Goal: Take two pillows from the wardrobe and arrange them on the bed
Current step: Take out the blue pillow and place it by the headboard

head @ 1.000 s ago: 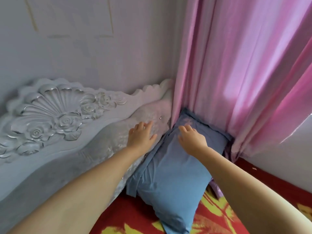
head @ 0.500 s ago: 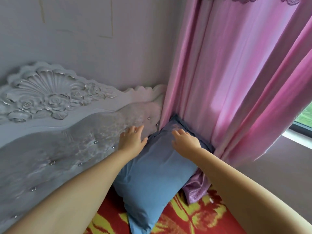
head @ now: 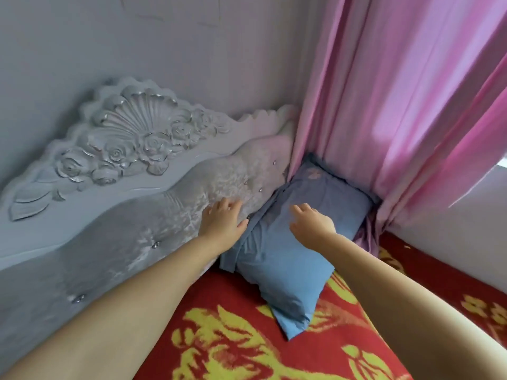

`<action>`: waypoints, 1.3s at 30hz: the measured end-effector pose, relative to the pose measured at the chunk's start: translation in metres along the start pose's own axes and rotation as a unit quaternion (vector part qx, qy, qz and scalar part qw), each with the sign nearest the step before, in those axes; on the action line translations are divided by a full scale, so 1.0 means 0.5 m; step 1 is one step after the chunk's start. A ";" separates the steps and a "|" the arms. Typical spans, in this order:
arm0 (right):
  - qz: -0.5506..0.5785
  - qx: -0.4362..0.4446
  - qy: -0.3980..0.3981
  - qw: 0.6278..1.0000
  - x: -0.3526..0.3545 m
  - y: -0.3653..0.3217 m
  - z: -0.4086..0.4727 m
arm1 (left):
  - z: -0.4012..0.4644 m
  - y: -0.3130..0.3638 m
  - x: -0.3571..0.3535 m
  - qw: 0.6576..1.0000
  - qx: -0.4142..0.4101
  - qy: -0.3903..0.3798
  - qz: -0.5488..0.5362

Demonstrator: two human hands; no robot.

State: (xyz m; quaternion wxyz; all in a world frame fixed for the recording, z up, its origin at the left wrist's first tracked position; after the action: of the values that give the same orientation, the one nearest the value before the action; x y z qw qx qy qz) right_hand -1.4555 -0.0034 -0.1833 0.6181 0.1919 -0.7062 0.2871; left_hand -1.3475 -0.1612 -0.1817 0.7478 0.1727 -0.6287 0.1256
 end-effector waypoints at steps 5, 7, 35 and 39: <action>-0.014 -0.027 0.023 0.999 0.014 0.003 -0.087 | -0.008 0.021 -0.017 0.998 -0.024 -0.057 -0.011; -0.030 -0.049 0.027 0.998 0.037 0.033 -0.121 | -0.007 0.075 -0.015 0.996 -0.054 -0.067 -0.028; -0.094 0.013 0.021 0.995 0.108 0.241 -0.433 | -0.270 0.450 0.052 0.998 -0.042 -0.002 -0.056; -0.170 0.059 -0.002 0.984 0.098 0.170 -0.465 | -0.340 0.380 0.077 0.996 0.001 0.020 -0.090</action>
State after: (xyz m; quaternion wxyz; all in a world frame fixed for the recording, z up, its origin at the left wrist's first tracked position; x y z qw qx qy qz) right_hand -1.3389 0.2148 -0.1330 0.6443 0.3454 -0.6463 0.2187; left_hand -1.2652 0.0810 -0.1504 0.7680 0.2272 -0.5956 0.0618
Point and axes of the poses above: each hand's wrist, its own z-axis towards the middle knuckle, its own x-axis out of the back of the hand, y = z × x, the point moved 9 cm from there along z, towards the middle knuckle, and after that the axes turned 7 degrees about z, right-handed, at the moved point
